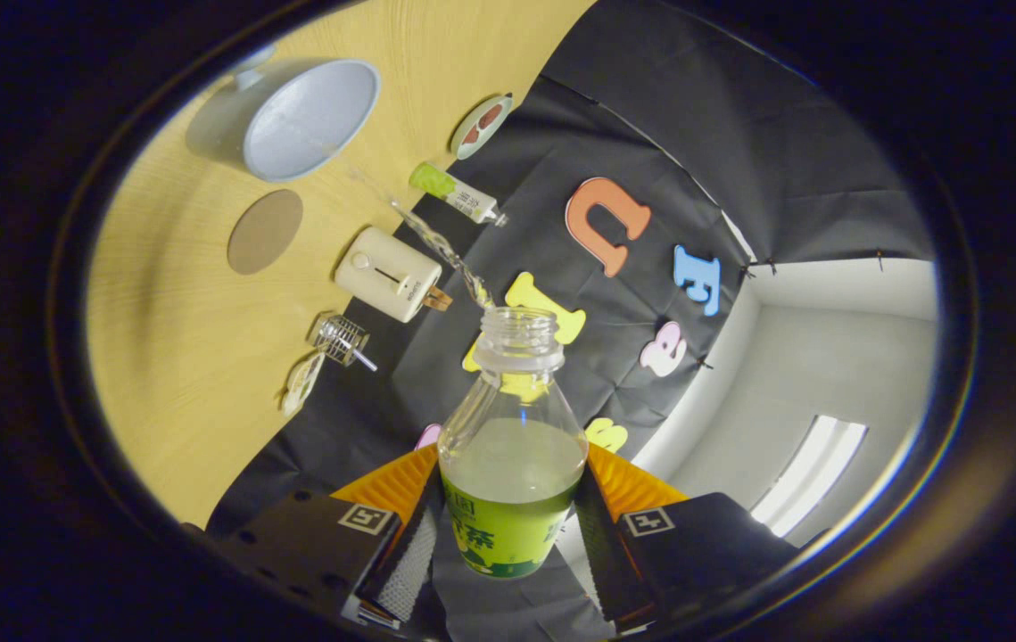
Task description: Take the bottle from table, then pour the juice into the cup, finally place the bottle on the coaster
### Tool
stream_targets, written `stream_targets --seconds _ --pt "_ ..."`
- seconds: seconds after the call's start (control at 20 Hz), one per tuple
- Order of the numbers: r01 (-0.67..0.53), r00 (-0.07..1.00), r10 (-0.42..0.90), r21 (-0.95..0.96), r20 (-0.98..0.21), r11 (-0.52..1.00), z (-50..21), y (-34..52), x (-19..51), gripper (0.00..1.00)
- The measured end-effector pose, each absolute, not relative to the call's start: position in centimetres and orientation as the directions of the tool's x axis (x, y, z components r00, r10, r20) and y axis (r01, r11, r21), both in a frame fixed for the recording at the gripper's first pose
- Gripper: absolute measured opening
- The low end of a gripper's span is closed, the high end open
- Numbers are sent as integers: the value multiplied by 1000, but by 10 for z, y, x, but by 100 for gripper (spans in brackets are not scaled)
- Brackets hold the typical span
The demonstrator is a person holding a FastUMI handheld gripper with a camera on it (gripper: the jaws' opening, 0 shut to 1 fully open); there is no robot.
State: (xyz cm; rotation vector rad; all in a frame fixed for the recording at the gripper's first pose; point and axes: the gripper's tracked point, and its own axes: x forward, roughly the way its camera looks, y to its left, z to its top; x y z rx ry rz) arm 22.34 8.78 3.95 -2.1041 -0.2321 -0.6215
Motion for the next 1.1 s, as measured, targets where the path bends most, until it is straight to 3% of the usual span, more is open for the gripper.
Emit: stream_targets --seconds 1.1 --pt "481 796 -21 -653 605 -584 84 110 205 80"
